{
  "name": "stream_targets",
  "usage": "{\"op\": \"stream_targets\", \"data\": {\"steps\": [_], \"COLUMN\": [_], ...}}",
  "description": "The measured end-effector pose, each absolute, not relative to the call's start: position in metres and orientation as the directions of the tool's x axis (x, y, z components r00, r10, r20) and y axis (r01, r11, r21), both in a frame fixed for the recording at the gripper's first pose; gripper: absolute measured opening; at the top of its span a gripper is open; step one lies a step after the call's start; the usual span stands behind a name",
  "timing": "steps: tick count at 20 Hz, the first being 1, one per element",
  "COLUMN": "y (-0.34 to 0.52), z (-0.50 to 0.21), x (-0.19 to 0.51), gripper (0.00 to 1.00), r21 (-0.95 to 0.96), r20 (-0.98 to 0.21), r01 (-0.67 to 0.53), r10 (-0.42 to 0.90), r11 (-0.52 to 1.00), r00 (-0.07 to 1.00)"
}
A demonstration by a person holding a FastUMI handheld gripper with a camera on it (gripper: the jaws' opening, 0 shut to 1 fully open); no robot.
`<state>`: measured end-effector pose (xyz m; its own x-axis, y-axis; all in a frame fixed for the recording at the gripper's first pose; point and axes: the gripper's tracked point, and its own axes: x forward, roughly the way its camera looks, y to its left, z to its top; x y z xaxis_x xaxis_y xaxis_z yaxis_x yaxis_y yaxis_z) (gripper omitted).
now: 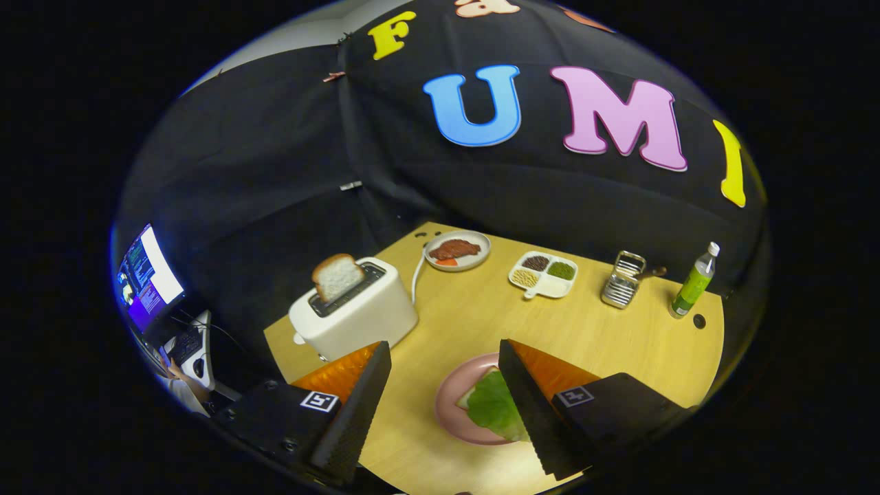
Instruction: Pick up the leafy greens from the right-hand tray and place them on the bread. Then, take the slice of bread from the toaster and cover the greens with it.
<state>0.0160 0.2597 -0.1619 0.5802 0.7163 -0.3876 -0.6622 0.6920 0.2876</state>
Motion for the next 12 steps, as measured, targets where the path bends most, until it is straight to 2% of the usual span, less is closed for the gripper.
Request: {"op": "stream_targets", "data": {"steps": [6, 12], "y": [0.338, 0.405], "z": [-0.077, -0.058], "x": [-0.024, -0.030], "gripper": [0.98, 0.98], "r21": [0.336, 0.449], "r20": [-0.241, -0.239], "r01": [-0.760, -0.721], "r10": [0.831, 0.848], "r11": [0.556, 0.528], "r00": [0.501, 0.473]}}
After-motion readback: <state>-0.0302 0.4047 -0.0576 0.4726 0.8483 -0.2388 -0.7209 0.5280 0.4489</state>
